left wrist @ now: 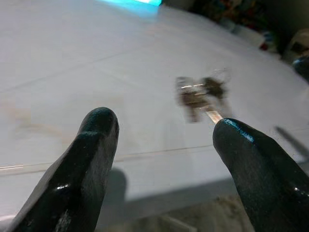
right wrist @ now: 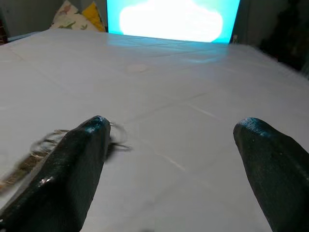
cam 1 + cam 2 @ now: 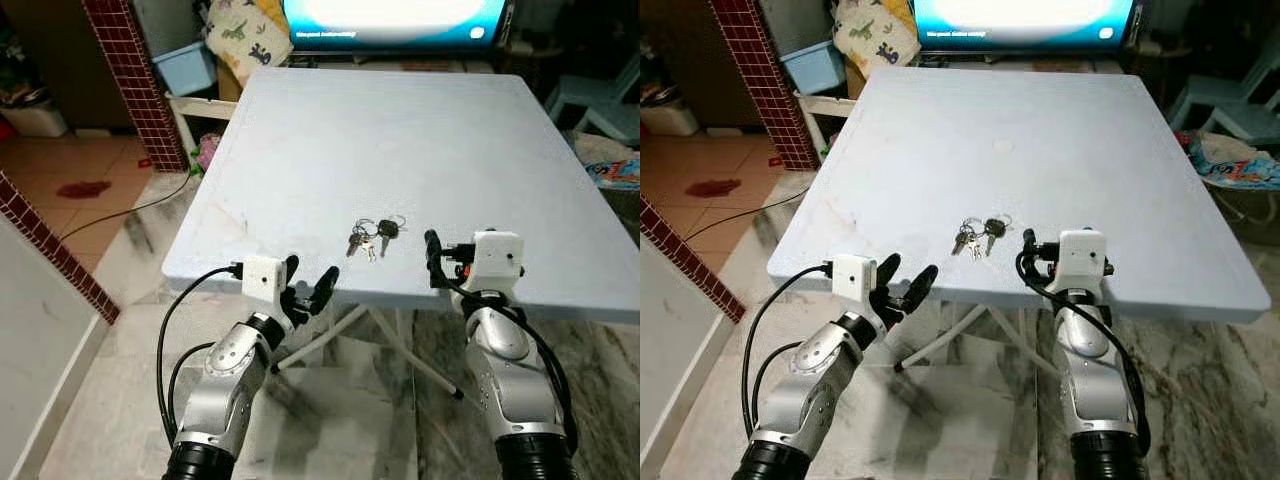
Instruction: Hang keys on a hook
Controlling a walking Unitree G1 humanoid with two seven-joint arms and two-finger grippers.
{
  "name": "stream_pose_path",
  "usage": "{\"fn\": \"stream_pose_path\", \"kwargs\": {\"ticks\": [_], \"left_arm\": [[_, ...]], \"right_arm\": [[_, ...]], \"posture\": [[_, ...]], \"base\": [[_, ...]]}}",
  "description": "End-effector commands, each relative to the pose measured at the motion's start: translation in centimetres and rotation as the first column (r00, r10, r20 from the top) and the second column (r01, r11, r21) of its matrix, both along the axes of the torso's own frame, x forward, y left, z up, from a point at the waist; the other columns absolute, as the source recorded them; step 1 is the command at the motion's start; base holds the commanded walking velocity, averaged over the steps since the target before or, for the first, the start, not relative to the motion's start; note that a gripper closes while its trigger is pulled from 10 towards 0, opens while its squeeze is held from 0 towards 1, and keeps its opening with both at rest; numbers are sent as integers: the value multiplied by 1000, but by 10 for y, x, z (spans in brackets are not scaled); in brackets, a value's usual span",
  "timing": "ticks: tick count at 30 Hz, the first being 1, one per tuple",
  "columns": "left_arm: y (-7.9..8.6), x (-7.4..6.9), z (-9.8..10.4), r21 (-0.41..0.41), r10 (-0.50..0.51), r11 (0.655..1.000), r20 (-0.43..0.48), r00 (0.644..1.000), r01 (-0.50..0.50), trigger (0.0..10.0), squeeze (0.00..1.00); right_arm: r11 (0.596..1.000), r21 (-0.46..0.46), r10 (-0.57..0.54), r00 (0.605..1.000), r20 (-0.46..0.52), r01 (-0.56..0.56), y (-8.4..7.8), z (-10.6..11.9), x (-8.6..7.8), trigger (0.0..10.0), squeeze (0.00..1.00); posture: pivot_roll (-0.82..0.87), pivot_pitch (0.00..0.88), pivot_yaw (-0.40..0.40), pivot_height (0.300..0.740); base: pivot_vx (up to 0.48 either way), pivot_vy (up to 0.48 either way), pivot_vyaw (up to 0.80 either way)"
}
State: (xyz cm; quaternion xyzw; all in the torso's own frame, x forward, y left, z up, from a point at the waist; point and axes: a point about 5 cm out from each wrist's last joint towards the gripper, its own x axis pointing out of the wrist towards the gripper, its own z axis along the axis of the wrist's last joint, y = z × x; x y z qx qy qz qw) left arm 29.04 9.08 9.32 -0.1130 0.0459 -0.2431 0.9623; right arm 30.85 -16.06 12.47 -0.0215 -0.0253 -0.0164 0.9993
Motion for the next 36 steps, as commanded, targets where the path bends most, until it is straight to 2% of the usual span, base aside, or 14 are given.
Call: {"fn": "stream_pose_path", "kwargs": {"ticks": [1, 5, 14, 16, 17, 19, 23, 25, 28, 32, 36], "left_arm": [[3, 0, 0, 10, 8, 1000, -3, 1000, -8, 10000, 0], [5, -2, -2, 16, 14, 1000, -12, 1000, -14, 10000, 0], [12, -9, -3, 20, 31, 999, -3, 1000, -31, 10000, 0], [20, -17, -8, 39, 46, 998, -21, 999, -45, 10000, 0], [20, -17, -8, 39, 46, 998, -21, 999, -45, 10000, 0], [24, -24, -8, 46, 46, 998, -29, 999, -44, 10000, 0], [28, -26, -9, 52, 47, 998, -35, 998, -45, 10000, 0], [33, -29, -8, 64, 48, 997, -43, 998, -45, 10000, 0], [35, -31, -7, 73, 41, 997, -50, 998, -38, 10000, 0], [36, -32, -6, 74, 37, 997, -51, 998, -33, 10000, 0], [34, -29, 1, 49, 37, 998, -27, 999, -35, 10000, 0]], "right_arm": [[1000, -8, 14, 1000, 9, -14, 1, 3, 0, 10000, 0], [999, -36, 11, 1000, 2, -11, -4, 2, -1, 10000, 0], [999, -49, 22, 1000, -6, -22, -5, -1, -7, 10000, 0], [997, -53, 52, 998, -32, -54, -9, -6, -14, 10000, 0], [997, -53, 52, 998, -32, -54, -9, -6, -14, 10000, 0], [995, -63, 68, 996, -51, -71, -16, -10, -20, 10000, 0], [995, -71, 65, 996, -62, -70, -24, -12, -23, 10000, 0], [993, -105, 44, 996, -75, -51, -37, -14, -28, 10000, 0], [987, -142, 59, 995, -76, -70, -44, -14, -31, 10000, 0], [980, -154, 116, 991, -71, -125, -44, -12, -30, 10000, 0], [964, -212, 155, 987, -37, -160, -45, -3, -23, 10000, 0]], "posture": [[-38, 121, 19, 740], [-37, 127, 22, 740], [-35, 156, 31, 740], [-28, 171, 40, 740], [-28, 171, 40, 740], [-22, 185, 49, 740], [-19, 192, 57, 740], [-13, 206, 68, 740], [-12, 214, 77, 740], [-11, 219, 85, 740], [-6, 219, 87, 740]], "base": [[292, 0, 0], [278, 0, 0], [0, 0, 0], [0, 0, 0], [0, 0, 0], [0, 0, 0], [0, 0, 0], [0, 0, 0], [0, 0, 0], [0, 0, 0], [0, 0, 0]]}}
